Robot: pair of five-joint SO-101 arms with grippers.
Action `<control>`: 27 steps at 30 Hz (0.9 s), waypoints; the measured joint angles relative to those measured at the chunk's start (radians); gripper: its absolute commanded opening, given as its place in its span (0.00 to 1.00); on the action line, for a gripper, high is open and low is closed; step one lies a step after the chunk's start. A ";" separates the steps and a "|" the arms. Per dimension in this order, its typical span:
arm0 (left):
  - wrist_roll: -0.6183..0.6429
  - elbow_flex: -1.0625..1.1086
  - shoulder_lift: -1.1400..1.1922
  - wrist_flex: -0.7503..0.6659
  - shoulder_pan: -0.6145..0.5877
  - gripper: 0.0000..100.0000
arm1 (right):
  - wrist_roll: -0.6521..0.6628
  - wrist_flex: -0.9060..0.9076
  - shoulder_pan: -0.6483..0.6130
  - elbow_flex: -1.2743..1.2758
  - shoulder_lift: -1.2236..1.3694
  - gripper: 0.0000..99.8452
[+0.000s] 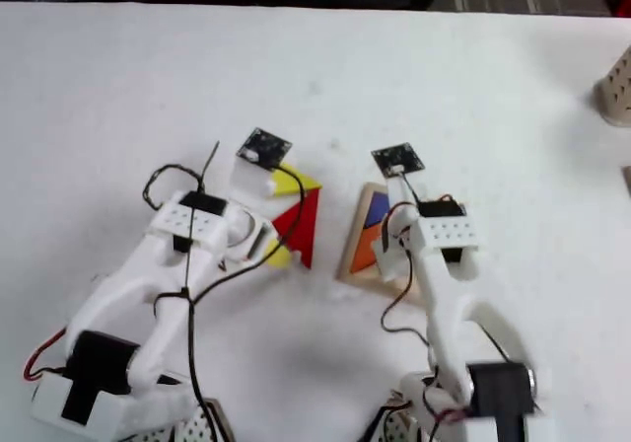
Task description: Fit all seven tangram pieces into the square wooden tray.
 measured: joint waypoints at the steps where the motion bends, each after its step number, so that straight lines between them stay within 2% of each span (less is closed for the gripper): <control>1: 0.000 0.000 0.000 0.000 -0.005 0.36 | 0.000 0.003 0.015 0.021 -0.035 0.02; 6: 0.000 0.000 -0.055 0.002 -0.020 0.36 | 0.000 0.005 0.129 0.147 -0.221 0.02; 9: 0.000 0.000 -0.097 0.002 -0.058 0.36 | 0.046 0.005 0.210 0.221 -0.313 0.02; 13: 0.014 0.000 -0.101 0.002 -0.077 0.36 | 0.086 -0.029 0.252 0.302 -0.382 0.02; 19: 0.135 -0.048 0.003 0.002 -0.077 0.36 | 0.091 -0.057 0.304 0.321 -0.397 0.02; 24: 0.327 -0.193 0.175 0.002 -0.055 0.36 | 0.094 -0.057 0.301 0.345 -0.397 0.02; 27: 0.350 -0.261 0.279 0.002 -0.018 0.36 | 0.110 -0.069 0.304 0.374 -0.400 0.02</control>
